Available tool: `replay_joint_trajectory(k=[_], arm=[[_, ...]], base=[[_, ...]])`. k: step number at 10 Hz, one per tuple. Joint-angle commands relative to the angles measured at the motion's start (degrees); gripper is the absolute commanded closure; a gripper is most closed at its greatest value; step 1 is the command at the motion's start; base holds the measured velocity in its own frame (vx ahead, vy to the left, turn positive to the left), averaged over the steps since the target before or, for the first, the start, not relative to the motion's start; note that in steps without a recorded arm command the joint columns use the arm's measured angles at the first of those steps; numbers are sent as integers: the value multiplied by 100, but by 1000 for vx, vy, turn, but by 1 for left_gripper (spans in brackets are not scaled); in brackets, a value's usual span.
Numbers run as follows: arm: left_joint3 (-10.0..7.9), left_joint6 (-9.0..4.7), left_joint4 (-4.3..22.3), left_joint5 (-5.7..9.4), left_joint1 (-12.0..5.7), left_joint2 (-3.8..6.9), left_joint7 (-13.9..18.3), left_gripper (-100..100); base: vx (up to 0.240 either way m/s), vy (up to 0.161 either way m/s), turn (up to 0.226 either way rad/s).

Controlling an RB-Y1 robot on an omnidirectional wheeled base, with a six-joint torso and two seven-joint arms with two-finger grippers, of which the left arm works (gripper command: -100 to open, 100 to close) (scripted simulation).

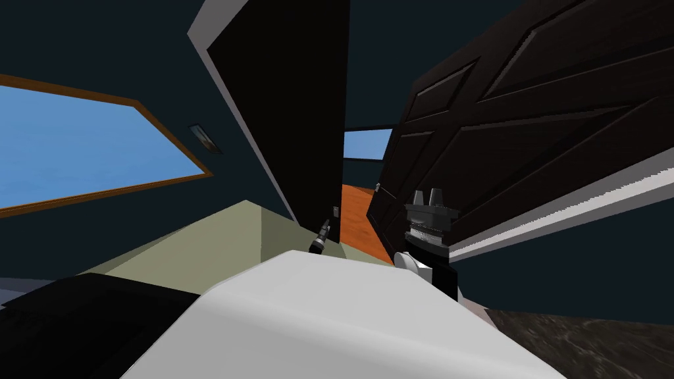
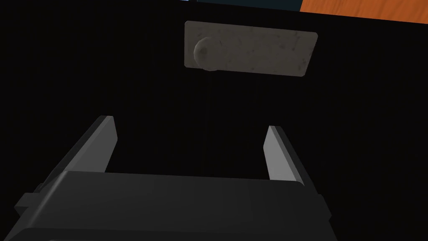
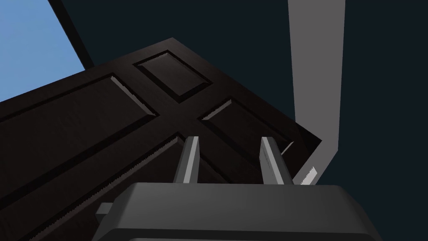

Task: Push the door open

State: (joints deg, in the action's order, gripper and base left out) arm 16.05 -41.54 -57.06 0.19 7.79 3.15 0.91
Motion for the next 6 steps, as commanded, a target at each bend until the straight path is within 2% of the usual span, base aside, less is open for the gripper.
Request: replay_joint_trajectory(k=[1,4,6], arm=[[0,0,0,0,0,0,0,-100],[-40,-56,100,14,-32,37,-12,-100],[-68,-91,160,25,-52,30,-18,-100]], base=[[44,34,-11],[165,-23,-25],[210,-64,-23]])
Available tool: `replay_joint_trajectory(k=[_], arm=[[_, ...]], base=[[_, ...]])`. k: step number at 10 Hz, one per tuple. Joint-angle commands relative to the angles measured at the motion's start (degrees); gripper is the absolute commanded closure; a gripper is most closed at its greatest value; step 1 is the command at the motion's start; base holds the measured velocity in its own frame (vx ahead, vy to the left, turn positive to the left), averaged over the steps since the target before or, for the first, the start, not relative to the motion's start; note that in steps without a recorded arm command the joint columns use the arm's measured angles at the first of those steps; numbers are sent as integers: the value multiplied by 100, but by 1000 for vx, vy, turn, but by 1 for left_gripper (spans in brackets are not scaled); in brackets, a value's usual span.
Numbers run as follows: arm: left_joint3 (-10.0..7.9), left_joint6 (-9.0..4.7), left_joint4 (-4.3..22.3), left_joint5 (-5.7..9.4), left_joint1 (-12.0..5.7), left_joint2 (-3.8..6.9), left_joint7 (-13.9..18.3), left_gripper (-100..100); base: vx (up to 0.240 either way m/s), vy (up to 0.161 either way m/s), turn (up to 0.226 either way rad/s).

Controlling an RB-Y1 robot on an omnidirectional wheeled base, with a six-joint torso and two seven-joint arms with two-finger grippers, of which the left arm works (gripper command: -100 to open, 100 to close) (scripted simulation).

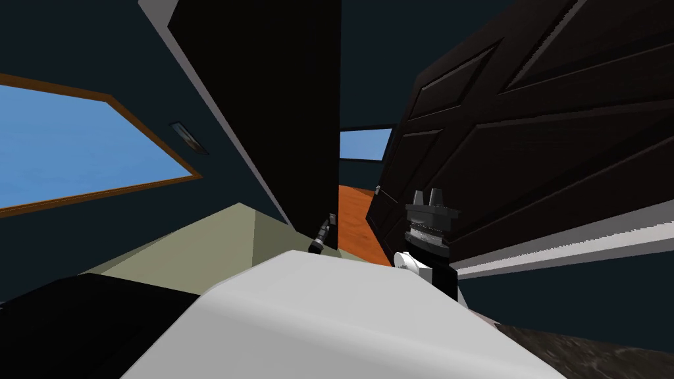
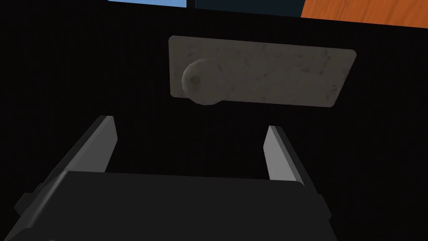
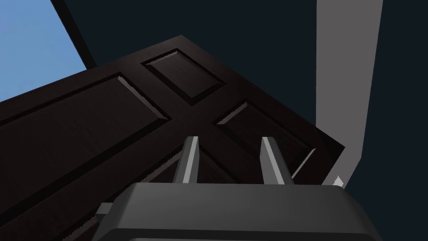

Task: Push the door open

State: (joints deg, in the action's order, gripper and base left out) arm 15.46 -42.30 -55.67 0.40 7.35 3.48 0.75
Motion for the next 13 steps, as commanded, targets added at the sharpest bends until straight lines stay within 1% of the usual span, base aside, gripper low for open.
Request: replay_joint_trajectory(k=[1,3,4,5,10,11,13], arm=[[-23,-32,50,9,-17,-15,-6,-100],[-54,-72,117,20,-38,-71,-13,-100],[-45,-60,97,17,-31,-54,-11,-100],[-45,-60,97,17,-31,-54,-11,100],[-45,-60,97,17,-31,-54,-11,100],[-113,-40,136,38,-45,-18,-47,100],[-178,-40,156,60,-66,6,-77,100]], base=[[221,-56,-32],[229,-74,-29],[83,-30,19],[-16,2,-11],[-15,5,-3],[97,-30,34],[158,-62,45]])
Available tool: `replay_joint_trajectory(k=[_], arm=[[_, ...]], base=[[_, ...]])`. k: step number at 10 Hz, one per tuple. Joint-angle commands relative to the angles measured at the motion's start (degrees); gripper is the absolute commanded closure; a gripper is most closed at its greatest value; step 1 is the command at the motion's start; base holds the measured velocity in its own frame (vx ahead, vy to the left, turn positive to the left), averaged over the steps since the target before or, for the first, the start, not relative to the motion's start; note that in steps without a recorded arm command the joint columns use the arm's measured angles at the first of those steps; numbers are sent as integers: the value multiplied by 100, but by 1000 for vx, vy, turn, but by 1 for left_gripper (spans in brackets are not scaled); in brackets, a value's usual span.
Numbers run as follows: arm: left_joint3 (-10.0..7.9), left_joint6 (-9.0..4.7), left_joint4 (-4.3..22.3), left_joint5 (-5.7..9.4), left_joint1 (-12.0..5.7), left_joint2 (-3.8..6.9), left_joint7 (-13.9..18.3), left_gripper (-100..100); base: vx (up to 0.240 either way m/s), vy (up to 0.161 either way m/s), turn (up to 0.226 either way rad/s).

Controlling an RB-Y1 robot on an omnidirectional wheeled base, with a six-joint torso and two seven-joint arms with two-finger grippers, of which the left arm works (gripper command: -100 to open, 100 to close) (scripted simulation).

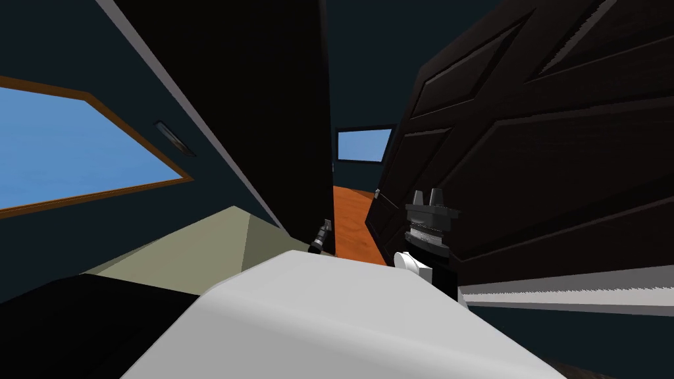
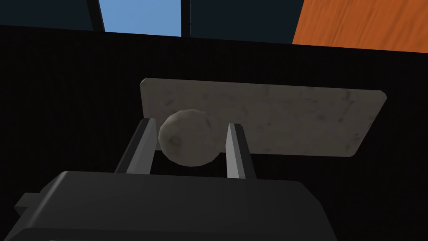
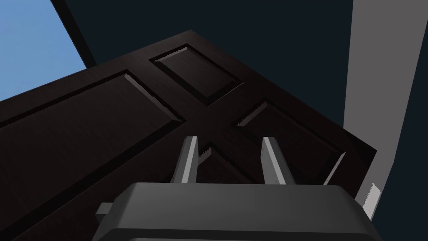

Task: Push the door open

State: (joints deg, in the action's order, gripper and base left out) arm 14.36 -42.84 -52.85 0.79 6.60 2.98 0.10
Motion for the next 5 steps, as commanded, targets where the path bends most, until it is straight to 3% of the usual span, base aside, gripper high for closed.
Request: replay_joint_trajectory(k=[1,5], arm=[[-118,14,-111,39,-8,71,-36,100],[-384,14,-29,128,-94,110,-159,100]], base=[[176,-51,39],[212,-59,81]])
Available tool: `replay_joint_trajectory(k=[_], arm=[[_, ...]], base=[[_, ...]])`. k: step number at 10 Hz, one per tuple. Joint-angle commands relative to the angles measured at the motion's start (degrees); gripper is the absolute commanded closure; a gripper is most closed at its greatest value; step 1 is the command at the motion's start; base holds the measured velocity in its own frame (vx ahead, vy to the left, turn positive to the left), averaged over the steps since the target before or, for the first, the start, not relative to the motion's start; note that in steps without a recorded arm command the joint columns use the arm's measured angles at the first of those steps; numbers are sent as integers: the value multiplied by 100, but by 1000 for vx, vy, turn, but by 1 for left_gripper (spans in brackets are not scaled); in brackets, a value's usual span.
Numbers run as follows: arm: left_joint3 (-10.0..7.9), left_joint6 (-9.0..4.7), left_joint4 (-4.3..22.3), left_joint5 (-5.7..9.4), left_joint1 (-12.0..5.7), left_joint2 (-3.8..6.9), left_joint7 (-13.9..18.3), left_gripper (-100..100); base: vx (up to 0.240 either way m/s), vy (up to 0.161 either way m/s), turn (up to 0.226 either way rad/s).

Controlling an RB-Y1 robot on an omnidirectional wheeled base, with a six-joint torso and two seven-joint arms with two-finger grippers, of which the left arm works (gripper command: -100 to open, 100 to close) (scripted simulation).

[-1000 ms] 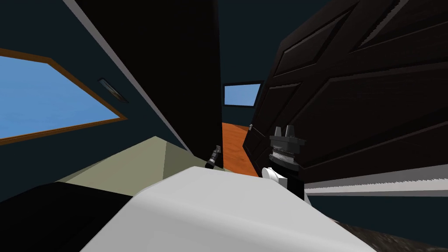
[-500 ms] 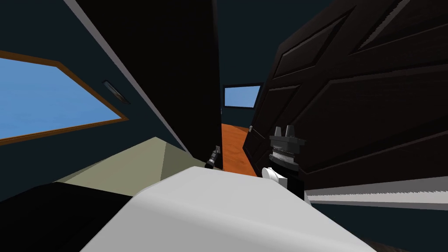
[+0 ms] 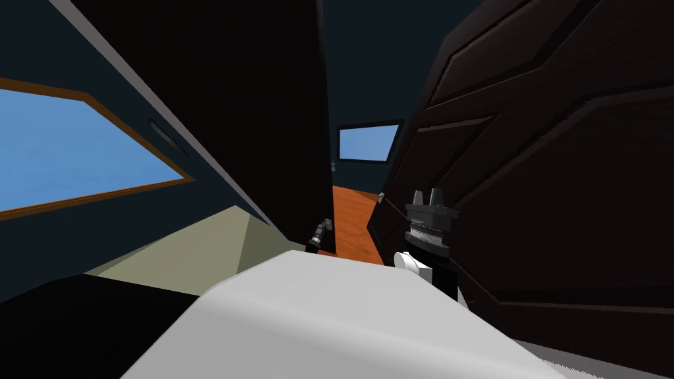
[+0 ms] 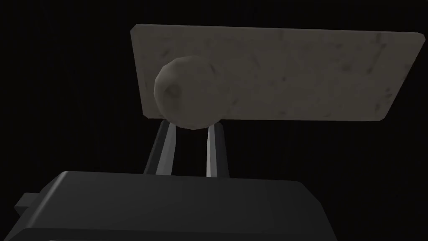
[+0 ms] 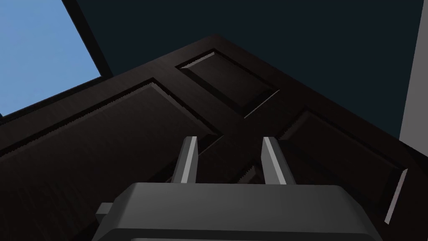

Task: Push the door open

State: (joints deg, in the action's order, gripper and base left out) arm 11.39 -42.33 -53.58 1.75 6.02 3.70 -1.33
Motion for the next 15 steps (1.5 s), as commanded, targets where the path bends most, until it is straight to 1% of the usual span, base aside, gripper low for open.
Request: replay_joint_trajectory(k=[1,2,3,5,7,8,9,10,12,15], arm=[[-164,-36,68,58,-61,40,-51,100],[-62,54,-186,42,118,46,-18,-100],[-62,54,-186,42,118,46,-18,-100],[-38,50,-236,59,180,19,-4,-100],[-10,44,-296,78,255,-60,12,-100],[4,42,-325,88,291,-124,20,-100],[-4,42,-308,82,272,-83,19,-100],[-23,12,-276,89,260,-55,13,-100],[-42,-14,-245,94,244,-40,6,-100],[-86,-75,-172,106,205,-44,-10,-100]], base=[[176,-45,114],[-56,-44,72],[-156,-67,8],[-222,-45,27],[-219,-40,45],[-215,-45,34],[-98,-26,9],[105,-16,-30],[192,-15,-17],[201,-31,-24]])
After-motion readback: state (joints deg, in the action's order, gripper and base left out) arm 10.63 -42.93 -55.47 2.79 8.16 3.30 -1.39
